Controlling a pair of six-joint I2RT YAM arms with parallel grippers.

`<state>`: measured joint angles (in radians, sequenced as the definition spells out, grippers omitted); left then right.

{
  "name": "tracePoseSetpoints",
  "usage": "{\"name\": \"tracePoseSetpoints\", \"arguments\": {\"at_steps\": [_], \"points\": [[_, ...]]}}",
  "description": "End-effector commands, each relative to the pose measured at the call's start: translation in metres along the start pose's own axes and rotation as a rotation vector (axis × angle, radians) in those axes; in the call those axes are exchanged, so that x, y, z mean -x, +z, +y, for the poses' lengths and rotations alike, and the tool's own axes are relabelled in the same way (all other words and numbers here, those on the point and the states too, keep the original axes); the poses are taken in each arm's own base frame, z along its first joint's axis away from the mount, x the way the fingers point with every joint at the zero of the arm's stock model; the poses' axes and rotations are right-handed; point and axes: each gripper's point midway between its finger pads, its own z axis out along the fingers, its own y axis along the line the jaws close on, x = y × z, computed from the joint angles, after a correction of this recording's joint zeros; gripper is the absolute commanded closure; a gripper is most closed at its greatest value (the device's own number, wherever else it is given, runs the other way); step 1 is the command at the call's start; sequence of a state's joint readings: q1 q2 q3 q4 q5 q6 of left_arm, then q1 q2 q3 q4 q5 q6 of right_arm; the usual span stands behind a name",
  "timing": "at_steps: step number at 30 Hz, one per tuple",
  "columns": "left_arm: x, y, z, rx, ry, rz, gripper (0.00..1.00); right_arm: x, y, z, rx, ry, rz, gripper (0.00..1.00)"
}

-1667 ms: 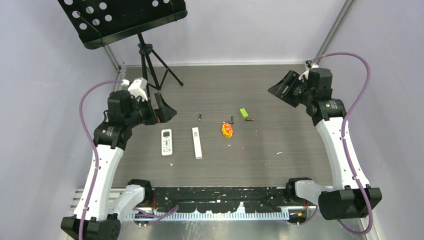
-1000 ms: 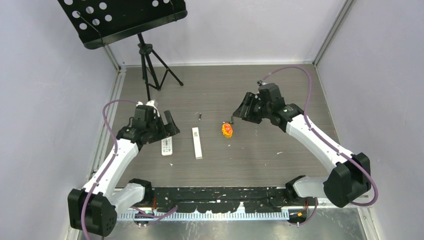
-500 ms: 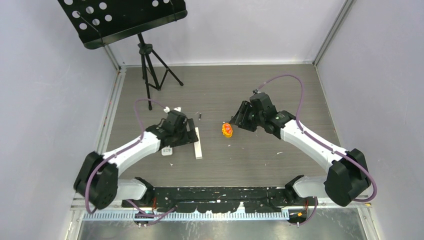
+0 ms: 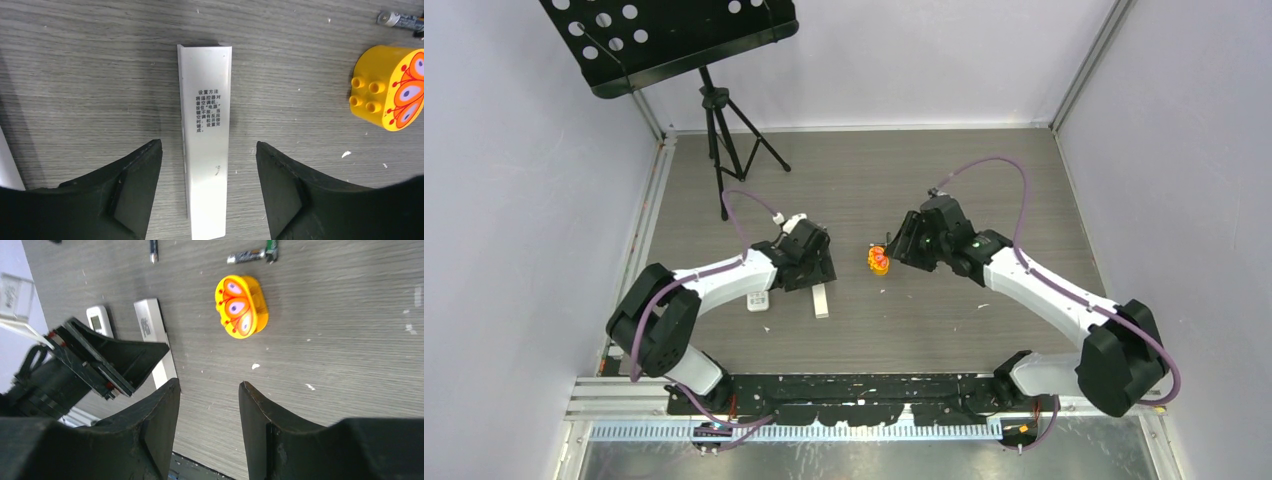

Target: Load the batteries into the remote control

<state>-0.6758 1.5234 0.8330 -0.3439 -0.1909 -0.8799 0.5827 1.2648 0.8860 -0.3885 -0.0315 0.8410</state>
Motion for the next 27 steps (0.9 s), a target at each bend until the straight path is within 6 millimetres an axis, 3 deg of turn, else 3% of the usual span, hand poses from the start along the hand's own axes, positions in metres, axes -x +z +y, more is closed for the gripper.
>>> {"name": "tracePoseSetpoints", "arguments": {"at_steps": [1, 6, 13, 17, 22, 27], "points": [[0.025, -0.01, -0.012, -0.034, -0.063, -0.095, 0.24, -0.017, 0.013, 0.024, 0.046, -0.077, 0.026, 0.47], [0.065, -0.038, 0.01, 0.019, -0.072, -0.204, 0.04, -0.036, 0.029, 0.045, -0.012, -0.195, -0.028, 0.31], [0.105, -0.06, 0.067, 0.054, -0.205, -0.246, 0.02, -0.083, 0.069, 0.081, -0.065, -0.364, -0.026, 0.22], [0.112, -0.07, 0.083, 0.066, -0.229, -0.262, 0.02, -0.099, 0.088, 0.098, -0.098, -0.45, -0.019, 0.22], [0.109, -0.073, 0.098, 0.056, -0.276, -0.255, 0.02, -0.109, 0.115, 0.097, -0.184, -0.521, 0.005, 0.22], [0.105, -0.077, 0.107, 0.046, -0.304, -0.25, 0.02, -0.114, 0.131, 0.088, -0.243, -0.549, 0.016, 0.35]]}}
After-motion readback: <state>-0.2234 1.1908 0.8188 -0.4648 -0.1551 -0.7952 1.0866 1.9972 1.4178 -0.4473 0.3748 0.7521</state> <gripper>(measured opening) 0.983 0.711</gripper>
